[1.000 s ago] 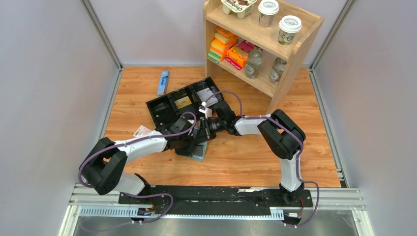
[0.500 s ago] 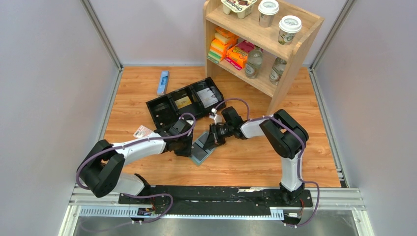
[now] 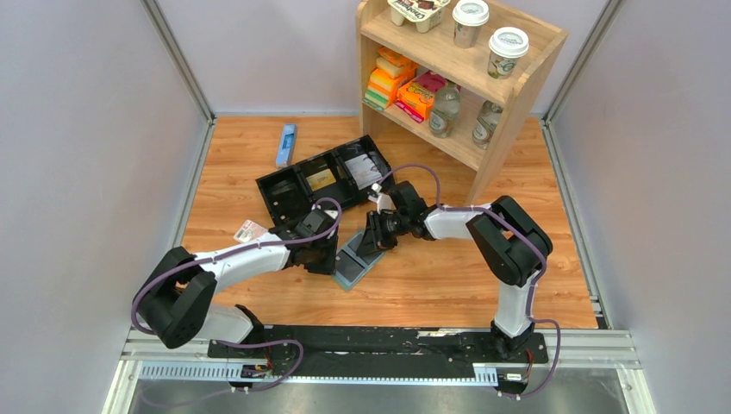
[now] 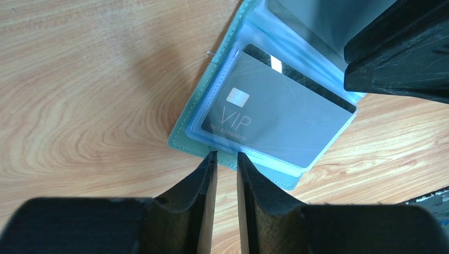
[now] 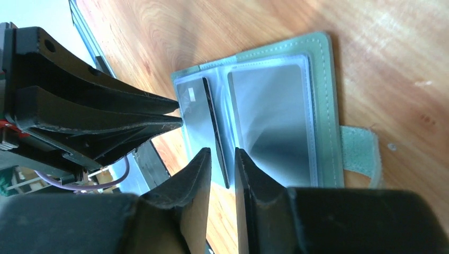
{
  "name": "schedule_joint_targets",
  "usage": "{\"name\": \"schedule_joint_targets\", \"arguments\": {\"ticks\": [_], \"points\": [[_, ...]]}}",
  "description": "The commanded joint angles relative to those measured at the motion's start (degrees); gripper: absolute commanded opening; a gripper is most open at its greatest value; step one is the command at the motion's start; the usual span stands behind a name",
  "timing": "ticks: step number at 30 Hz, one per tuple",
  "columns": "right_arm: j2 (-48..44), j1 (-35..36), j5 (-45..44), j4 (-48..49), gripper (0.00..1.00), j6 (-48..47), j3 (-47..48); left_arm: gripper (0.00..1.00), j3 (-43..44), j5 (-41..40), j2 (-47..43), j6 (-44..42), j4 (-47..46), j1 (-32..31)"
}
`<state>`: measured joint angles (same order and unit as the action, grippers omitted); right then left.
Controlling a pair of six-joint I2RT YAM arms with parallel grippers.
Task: Take the credit cards out of the card holder
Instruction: Remove the credit card from the card holder.
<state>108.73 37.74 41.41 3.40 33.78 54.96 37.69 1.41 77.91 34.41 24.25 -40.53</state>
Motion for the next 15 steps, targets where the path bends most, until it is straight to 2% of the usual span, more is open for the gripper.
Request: {"name": "schedule_joint_targets", "arguments": {"ticks": [1, 5, 15], "points": [[-2.38, 0.14, -2.38, -2.25, 0.29, -2.93, 3.22, 0.29, 2.21, -1.23, -0.65, -0.49, 0.62, -0.07], [-1.85, 0.23, -3.79, -2.70, 0.34, -3.81, 2.87, 0.29, 2.83, -1.23, 0.22, -0.66, 0.36, -0.07], [1.05, 0.23, -1.95, -3.14, 0.37, -2.67, 3.14, 0.28, 4.93, -1.06, 4.08, -1.81, -0.78, -0.07]]}}
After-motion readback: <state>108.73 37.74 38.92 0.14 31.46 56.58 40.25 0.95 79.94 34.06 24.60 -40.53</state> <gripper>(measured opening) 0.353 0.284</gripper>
